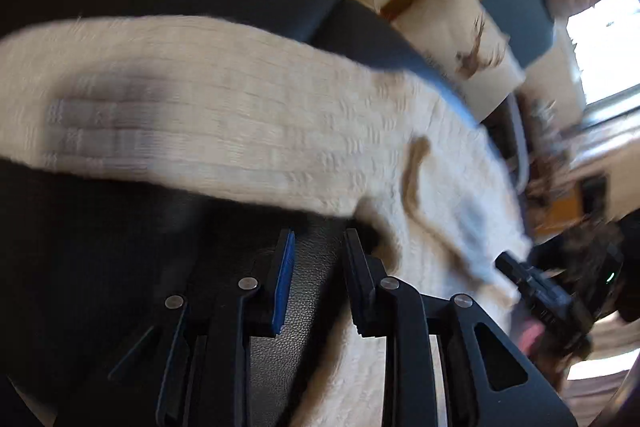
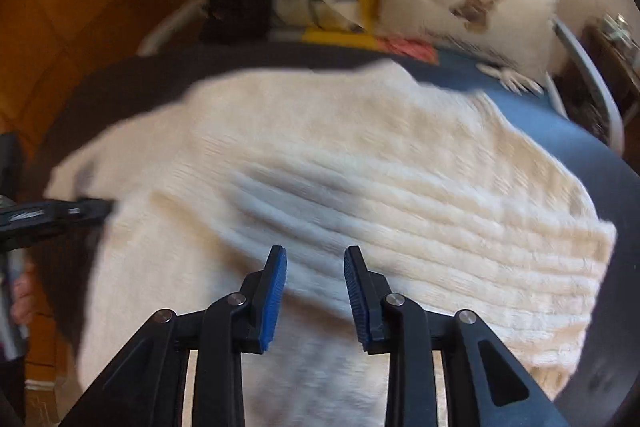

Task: Fold clothes

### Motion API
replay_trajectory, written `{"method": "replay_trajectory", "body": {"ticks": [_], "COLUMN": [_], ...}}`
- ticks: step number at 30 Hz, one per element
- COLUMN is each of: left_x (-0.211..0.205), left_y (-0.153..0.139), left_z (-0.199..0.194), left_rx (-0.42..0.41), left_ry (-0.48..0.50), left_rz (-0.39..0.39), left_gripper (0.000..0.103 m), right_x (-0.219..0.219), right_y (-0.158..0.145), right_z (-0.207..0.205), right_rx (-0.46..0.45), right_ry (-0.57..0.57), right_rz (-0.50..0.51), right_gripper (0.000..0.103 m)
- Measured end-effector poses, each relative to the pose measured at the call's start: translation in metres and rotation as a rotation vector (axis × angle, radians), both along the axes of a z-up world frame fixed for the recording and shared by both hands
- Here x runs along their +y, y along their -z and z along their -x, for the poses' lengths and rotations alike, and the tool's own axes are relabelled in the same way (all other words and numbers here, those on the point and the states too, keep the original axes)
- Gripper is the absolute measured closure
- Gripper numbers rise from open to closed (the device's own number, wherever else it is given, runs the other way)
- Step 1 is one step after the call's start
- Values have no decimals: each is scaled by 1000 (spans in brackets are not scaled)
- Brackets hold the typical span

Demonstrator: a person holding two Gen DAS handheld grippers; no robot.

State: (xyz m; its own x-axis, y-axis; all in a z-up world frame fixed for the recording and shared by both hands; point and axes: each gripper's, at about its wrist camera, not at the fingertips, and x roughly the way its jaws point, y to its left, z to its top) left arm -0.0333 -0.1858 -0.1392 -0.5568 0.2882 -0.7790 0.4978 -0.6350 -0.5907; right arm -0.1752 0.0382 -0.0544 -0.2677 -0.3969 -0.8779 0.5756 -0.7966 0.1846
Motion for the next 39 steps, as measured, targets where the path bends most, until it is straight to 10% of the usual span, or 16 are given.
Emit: {"method": "replay_trajectory", "body": {"ticks": [8,14,22,25,34,39], "left_x": [42,81,75,69,71,51], "left_y": [-17,24,41,47,5,33], "left_z": [33,80,80,72,79,87], "left_rx": [147,-6,-22,-24,133,-73], "left_ry": [144,194,56,30,60,-57], "left_rz": [-148,-214,-273,-298,-287,-262], "left_gripper": [77,76,76,82,72,78], "right_x": [-54,38,138,141,116,100], "right_y": [22,39,52,64,30,49], "right_z": [7,-19,-7,6,31,74], "right_rx": [2,-320,-339,-358,-275,-280], "right_ry": [-30,172,425,510,422,480], "right_rz": [-51,514,783,516,592,378], "right_gripper": [73,73,71,77,72,75]}}
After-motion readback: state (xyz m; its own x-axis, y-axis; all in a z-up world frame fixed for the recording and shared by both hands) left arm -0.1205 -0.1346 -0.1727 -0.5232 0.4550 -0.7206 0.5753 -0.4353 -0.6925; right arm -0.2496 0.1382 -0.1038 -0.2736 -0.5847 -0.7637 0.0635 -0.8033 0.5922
